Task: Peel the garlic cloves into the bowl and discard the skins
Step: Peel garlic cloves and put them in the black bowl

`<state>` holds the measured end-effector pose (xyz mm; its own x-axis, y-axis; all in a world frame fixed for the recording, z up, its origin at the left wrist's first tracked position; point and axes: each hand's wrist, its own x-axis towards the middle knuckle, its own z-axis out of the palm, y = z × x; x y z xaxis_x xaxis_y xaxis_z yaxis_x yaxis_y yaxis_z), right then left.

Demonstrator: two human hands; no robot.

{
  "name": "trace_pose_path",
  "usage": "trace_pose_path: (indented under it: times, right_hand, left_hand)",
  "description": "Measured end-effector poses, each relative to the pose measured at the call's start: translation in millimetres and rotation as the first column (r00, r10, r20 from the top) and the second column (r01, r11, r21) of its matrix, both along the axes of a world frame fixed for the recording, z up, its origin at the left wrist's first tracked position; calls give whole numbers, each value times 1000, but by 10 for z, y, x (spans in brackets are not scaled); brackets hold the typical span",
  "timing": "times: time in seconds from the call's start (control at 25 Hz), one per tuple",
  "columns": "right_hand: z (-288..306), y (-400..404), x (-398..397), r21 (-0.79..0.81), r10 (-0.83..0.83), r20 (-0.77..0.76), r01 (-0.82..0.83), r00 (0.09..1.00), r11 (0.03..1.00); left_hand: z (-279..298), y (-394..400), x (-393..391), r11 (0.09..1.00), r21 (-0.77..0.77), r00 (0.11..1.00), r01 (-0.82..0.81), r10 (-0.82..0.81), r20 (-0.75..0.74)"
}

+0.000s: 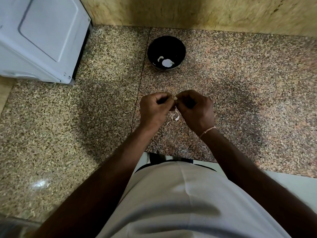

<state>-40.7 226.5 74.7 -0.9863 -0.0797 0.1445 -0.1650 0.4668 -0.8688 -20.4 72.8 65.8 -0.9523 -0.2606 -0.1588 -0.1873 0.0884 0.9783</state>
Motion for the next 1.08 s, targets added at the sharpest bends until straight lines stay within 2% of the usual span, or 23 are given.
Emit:
trace_pose_path:
  times: [0.24,0.64,0.88,1.08]
  right_hand:
    - [-36,19,0,-34,-20,50,22,999,999]
    - [-44,3,-2,-68,-2,69,7,998,998]
    - [-52,-6,-21,-78,-14,83,20,996,997]
    - [-79,-2,-48,-162,13,155,12,988,987]
  left_hand:
    - [-1,-48,-13,996,59,998,63,-63,7]
    - [24,-3,-43,992,-118,998,53,-57,-37]
    - [50,0,-97,989,-134,997,68,-71,-14]
    - [27,-11,-111,991,-110,997,81,-81,4]
